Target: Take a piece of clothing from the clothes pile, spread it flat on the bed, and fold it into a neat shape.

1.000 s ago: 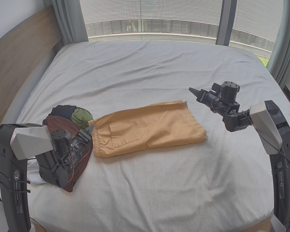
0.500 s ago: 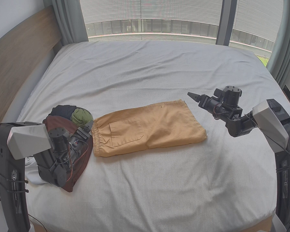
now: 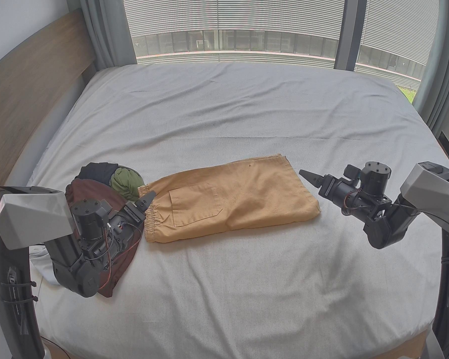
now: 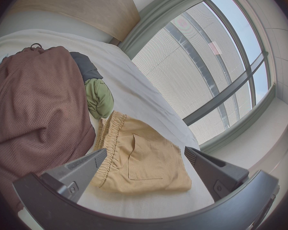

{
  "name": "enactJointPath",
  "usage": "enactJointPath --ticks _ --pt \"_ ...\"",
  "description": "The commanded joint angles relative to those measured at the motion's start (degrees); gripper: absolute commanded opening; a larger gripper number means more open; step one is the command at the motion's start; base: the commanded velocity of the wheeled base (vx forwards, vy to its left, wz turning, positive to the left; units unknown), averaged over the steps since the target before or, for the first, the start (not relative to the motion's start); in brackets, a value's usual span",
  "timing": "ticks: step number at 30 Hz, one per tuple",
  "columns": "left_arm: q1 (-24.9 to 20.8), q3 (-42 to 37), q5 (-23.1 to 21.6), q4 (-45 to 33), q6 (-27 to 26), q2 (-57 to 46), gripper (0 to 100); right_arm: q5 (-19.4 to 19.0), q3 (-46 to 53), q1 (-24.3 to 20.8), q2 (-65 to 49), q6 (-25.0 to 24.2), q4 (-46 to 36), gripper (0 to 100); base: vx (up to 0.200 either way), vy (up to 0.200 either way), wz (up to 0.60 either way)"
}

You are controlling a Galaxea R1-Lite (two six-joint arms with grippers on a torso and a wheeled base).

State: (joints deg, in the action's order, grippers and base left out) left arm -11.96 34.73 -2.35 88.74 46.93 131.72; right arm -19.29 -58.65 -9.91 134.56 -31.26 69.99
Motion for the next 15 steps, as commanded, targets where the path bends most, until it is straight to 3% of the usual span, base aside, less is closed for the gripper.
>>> enactJointPath --ticks 1,15 --pt "-0.7 -2.8 -2.0 0.0 -1.8 -2.3 100 -2.2 10.0 0.7 -1.3 -2.0 7.4 100 0.000 0.000 0.00" --pt "-1.1 -4.8 -2.2 0.0 -6.4 -1.3 100 -2.7 12.7 1.3 2.5 -2.8 7.7 100 0.000 0.000 0.00"
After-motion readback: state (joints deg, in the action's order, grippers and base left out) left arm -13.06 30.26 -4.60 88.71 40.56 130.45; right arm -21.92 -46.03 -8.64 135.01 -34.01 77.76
